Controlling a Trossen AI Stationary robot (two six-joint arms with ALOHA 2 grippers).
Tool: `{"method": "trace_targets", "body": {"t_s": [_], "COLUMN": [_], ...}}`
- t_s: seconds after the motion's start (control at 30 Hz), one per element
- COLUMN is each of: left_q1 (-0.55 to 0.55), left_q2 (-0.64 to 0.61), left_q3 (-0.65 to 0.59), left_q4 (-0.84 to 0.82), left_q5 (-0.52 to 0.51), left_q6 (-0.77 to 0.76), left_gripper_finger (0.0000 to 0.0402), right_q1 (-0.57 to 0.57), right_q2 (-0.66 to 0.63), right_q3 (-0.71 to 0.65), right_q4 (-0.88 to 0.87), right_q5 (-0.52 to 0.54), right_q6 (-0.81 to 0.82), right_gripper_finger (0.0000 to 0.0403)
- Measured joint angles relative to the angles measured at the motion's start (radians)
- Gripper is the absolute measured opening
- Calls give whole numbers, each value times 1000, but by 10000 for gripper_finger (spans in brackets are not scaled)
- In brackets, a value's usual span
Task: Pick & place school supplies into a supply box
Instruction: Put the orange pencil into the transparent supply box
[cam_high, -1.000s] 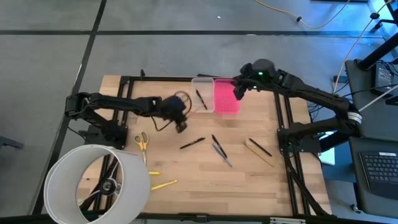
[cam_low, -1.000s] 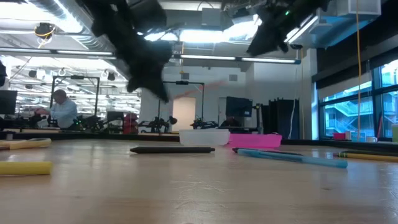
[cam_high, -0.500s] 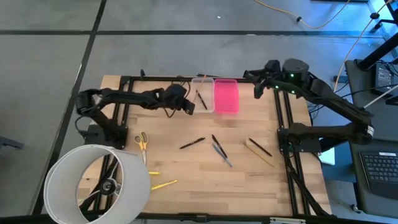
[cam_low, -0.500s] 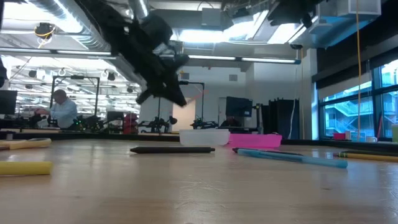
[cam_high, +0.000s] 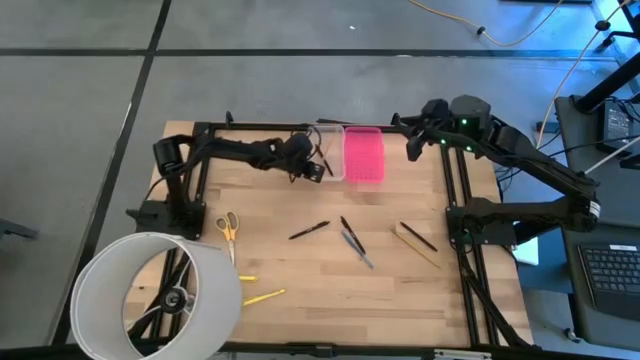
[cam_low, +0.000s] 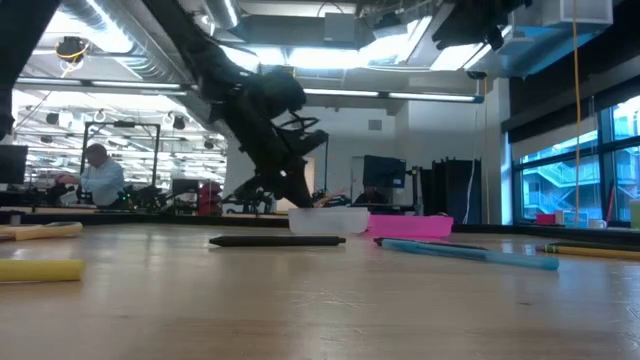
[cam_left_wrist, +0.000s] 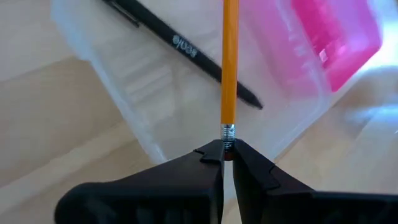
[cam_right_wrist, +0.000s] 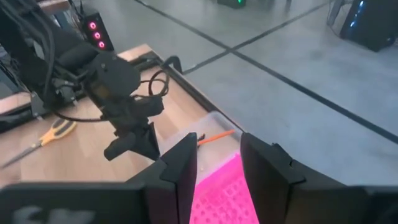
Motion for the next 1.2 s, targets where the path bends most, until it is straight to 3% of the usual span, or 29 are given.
{"method": "trace_targets", "body": {"t_s": [0.2,0.5,1.2], "left_q1": [1,15,19], "left_q2": [33,32,32], "left_q3": [113,138,138], "left_q4": [-177,-271,-254], "left_q5": [-36,-19,-56], "left_q6": [33,-16,36], "left_gripper_finger": [13,13,19], "right_q1": [0,0,0], "right_q2": [3,3,3], "right_q3": [0,0,0], "right_q4": [-28,-54,-55], "right_q5": [1,1,-2], "right_q6": [-2,-5,-24], "right_gripper_finger": [128,128,128]}}
